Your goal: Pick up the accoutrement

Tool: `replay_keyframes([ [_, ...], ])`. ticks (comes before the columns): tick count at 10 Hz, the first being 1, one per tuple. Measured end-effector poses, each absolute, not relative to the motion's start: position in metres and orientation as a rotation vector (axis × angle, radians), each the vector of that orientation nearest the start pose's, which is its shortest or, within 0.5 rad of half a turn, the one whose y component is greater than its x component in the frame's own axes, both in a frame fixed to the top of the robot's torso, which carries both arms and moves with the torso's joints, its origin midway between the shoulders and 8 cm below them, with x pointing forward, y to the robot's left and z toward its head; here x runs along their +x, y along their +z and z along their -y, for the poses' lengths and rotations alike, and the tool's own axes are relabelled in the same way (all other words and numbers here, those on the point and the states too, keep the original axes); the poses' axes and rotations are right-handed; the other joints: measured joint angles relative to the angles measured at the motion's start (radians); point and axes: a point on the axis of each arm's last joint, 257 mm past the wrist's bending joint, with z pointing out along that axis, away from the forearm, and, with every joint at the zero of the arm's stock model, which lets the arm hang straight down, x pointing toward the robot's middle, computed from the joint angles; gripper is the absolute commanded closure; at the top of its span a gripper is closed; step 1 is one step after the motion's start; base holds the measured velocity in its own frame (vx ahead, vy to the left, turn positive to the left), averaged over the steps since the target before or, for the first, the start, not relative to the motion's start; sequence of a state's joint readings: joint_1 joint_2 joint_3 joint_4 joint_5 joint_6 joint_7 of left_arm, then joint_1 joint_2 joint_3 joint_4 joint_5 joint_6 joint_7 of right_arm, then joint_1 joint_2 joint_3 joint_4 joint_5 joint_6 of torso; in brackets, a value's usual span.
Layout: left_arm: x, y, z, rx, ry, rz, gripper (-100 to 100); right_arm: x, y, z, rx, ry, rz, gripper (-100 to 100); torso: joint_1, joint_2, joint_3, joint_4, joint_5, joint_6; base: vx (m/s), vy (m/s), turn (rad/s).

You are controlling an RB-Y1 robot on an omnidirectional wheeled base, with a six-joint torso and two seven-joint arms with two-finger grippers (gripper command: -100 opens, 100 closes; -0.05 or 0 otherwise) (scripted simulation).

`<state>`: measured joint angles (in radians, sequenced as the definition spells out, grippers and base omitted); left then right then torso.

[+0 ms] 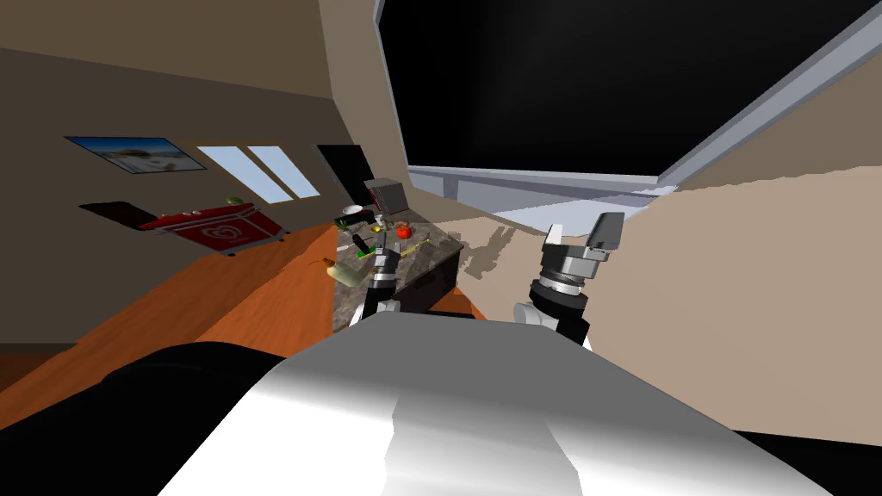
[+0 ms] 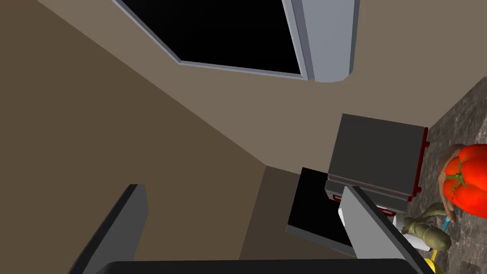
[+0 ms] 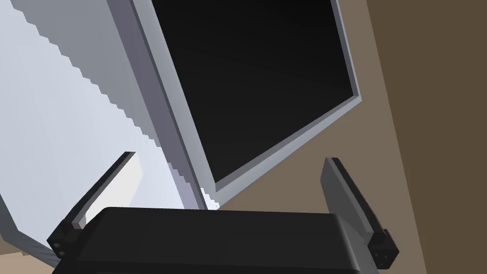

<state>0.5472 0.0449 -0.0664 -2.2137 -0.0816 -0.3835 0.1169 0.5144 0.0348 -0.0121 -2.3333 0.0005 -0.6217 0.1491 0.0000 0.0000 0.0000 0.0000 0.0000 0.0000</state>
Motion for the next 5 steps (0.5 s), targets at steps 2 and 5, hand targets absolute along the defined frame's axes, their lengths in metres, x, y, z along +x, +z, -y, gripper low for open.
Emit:
replay_keyframes([
  [2, 0.38, -0.052, -0.261, -0.811, -1.325, -0.868, -100, 0.308, 0.065, 0.281, 0.501, 1.172, -0.502, 0, 0.0, 0.002, 0.001, 0.0, 0.0, 0.0, -0.042, -0.012, -0.024],
  [5, 0.398, -0.062, -0.277, -0.821, -1.28, -0.931, -100, 0.308, 0.065, 0.281, 0.501, 1.172, -0.502, 0, -0.001, 0.003, 0.002, 0.001, 0.0, 0.0, -0.046, -0.018, -0.022],
])
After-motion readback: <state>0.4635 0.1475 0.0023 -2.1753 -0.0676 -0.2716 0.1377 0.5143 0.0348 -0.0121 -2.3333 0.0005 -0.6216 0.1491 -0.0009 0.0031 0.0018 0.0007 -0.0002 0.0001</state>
